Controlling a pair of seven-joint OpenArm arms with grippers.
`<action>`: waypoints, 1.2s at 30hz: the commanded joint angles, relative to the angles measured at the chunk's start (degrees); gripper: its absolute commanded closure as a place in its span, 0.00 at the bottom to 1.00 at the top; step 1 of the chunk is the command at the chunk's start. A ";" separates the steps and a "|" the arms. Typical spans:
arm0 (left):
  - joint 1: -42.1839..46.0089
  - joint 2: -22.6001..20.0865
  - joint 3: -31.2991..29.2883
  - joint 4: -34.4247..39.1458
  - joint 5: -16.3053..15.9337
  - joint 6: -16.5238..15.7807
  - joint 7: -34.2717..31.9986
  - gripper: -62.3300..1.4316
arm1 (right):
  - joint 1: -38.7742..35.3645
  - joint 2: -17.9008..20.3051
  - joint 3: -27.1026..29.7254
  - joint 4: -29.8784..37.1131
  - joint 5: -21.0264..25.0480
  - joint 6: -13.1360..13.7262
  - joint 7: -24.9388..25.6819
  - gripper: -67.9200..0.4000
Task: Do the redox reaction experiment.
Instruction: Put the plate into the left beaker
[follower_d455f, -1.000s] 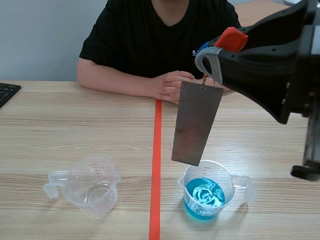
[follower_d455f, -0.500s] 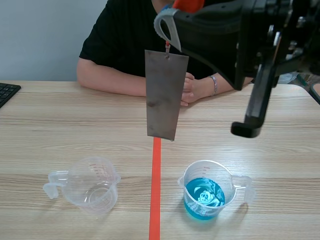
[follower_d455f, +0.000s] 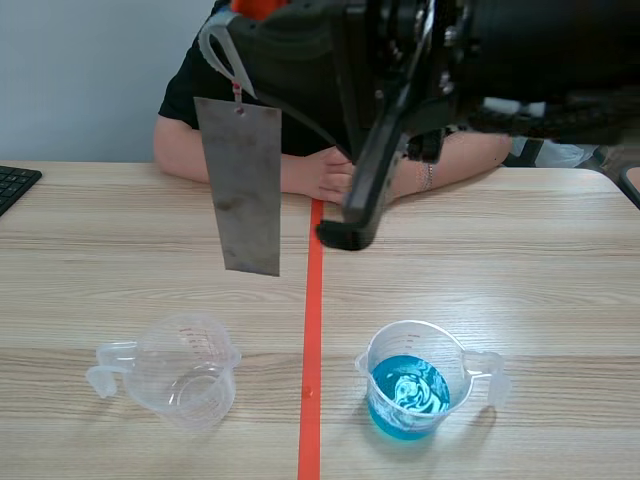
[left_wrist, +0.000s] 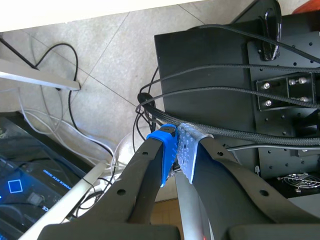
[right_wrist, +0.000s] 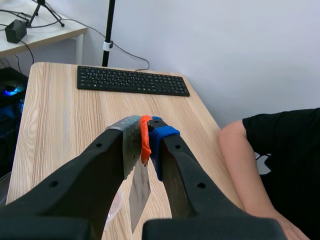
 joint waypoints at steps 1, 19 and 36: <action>0.31 0.13 0.11 0.61 -0.37 -0.15 -0.46 0.91 | 1.77 -1.09 -0.92 -0.66 0.17 -0.55 0.13 0.97; -0.02 0.13 0.11 0.61 -0.81 -0.11 3.41 0.91 | 8.13 -13.70 -13.44 -12.96 -7.93 -0.92 -2.14 0.97; -0.33 0.13 0.11 0.61 -0.76 -0.13 2.71 0.42 | 7.98 -17.99 -17.66 -16.35 -12.55 -0.94 -2.19 0.97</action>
